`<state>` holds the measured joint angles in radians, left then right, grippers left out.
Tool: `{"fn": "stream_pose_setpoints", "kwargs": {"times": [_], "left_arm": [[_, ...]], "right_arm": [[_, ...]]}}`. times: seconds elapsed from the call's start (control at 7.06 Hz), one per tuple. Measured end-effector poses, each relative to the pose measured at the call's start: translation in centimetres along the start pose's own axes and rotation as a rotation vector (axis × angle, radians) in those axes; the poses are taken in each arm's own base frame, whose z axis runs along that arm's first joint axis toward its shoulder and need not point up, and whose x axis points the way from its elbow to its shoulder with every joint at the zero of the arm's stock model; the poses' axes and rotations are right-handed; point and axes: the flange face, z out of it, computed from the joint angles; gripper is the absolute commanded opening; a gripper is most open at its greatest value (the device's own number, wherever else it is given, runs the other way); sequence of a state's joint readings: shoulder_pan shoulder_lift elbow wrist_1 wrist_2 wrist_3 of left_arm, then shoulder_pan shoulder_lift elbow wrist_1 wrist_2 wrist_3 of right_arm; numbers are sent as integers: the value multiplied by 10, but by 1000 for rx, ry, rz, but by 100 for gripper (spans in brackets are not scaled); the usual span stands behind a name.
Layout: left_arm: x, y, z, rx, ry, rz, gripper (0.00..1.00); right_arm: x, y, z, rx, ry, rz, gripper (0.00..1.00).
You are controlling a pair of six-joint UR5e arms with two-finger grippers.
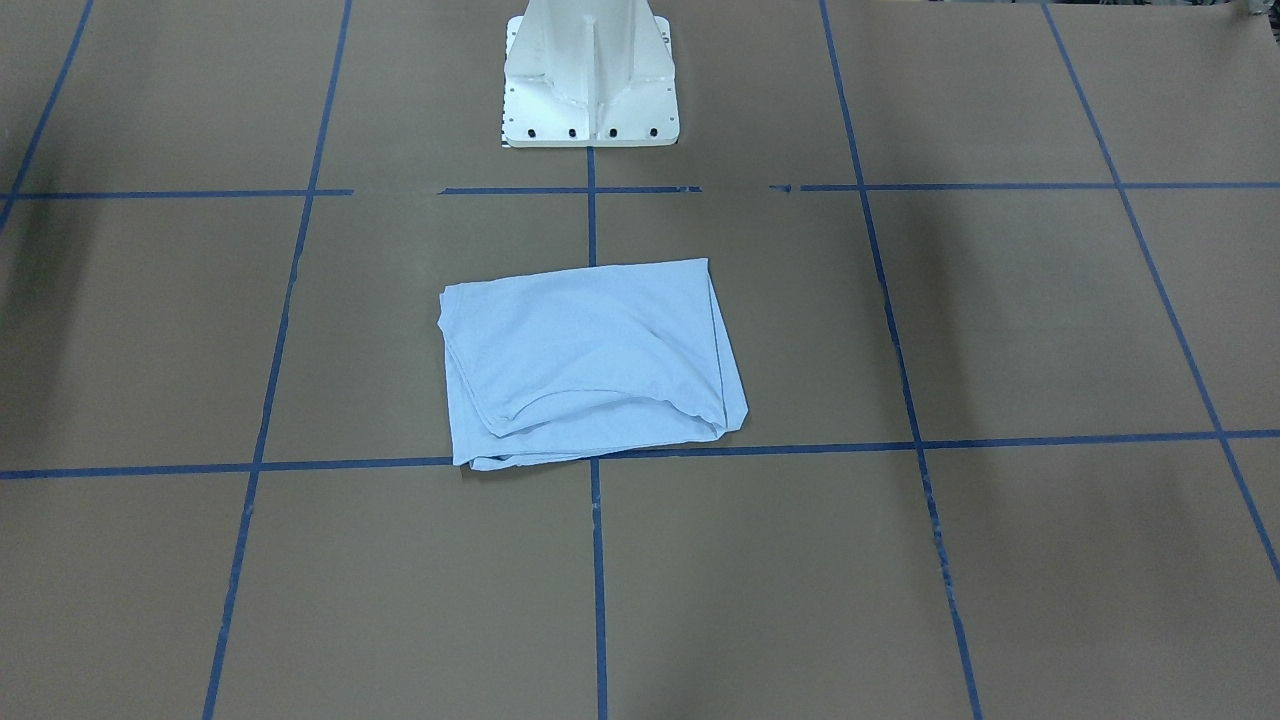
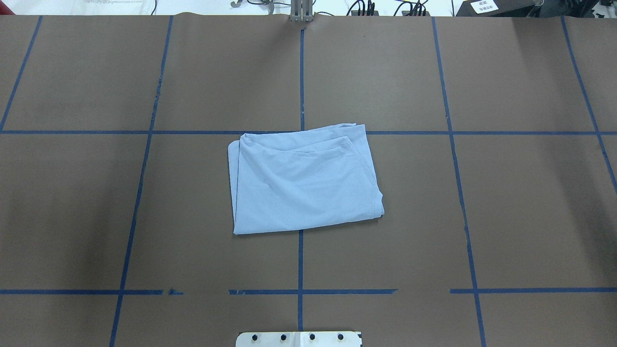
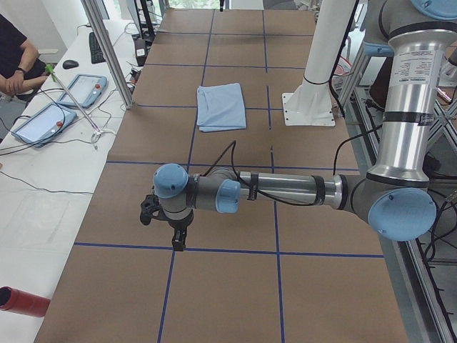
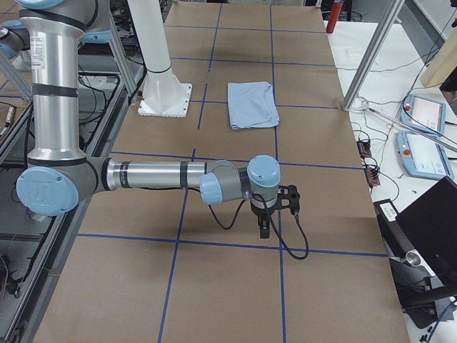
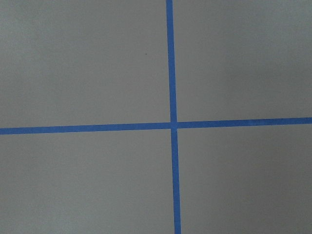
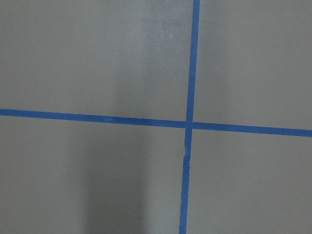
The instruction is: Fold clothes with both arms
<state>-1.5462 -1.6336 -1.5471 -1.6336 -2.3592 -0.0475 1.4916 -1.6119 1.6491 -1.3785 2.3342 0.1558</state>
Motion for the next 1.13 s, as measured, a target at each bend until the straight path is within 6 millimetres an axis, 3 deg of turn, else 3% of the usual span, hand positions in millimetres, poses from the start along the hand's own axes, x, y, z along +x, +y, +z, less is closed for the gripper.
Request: {"fn": "stream_pose_setpoints", "kwargs": {"times": [0.43, 1.13], "left_arm": [[0, 0, 0, 1, 0, 1, 100], [0, 1, 0, 0, -1, -1, 100]], "right_arm": [[-9, 9, -9, -25, 6, 7, 100], [9, 22, -22, -10, -9, 31, 100]]}}
